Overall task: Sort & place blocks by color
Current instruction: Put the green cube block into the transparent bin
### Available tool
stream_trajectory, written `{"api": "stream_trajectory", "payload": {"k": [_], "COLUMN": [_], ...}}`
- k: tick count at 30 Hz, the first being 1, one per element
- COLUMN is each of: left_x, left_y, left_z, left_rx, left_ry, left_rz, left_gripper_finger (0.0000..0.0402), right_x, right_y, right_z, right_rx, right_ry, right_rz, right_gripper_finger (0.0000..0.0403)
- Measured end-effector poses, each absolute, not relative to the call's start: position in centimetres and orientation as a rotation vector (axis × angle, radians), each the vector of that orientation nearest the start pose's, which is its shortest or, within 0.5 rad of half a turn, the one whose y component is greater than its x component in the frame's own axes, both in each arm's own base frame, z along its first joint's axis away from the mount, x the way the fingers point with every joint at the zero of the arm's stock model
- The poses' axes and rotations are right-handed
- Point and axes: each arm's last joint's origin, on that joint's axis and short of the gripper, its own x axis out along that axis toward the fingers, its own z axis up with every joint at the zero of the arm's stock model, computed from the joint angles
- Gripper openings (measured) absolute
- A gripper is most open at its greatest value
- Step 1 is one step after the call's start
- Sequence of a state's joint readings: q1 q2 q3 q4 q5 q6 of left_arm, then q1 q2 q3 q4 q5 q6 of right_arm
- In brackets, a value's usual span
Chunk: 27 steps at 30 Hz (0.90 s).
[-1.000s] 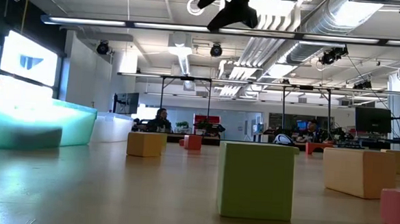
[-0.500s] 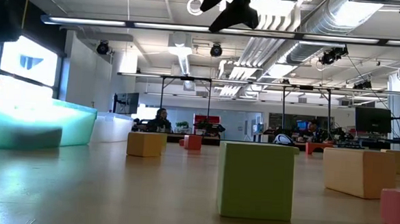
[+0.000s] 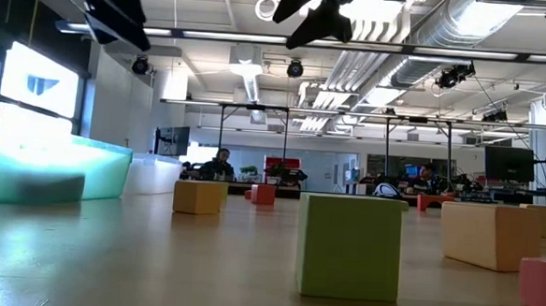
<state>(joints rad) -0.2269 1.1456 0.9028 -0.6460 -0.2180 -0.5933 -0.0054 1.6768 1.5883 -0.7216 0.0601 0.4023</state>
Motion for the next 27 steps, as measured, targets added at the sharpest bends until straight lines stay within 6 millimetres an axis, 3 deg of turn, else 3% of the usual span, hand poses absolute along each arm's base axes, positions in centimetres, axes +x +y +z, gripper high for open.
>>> {"api": "stream_trajectory", "payload": {"k": [16, 27], "left_x": [21.9, 20.7], "left_y": [5.9, 11.5], "left_z": [29.0, 30.3], "left_rx": [0.042, 0.146], "left_ry": [0.69, 0.558], "left_rz": [0.389, 0.424], "left_gripper_finger": [0.018, 0.018], "right_x": [36.3, 36.2], "right_y": [-2.3, -3.6], "right_z": [33.4, 33.4], "right_rx": [0.451, 0.448], "right_ry": [0.766, 0.738], "right_rz": [-0.306, -0.414], "right_gripper_finger": [0.0233, 0.0233]}}
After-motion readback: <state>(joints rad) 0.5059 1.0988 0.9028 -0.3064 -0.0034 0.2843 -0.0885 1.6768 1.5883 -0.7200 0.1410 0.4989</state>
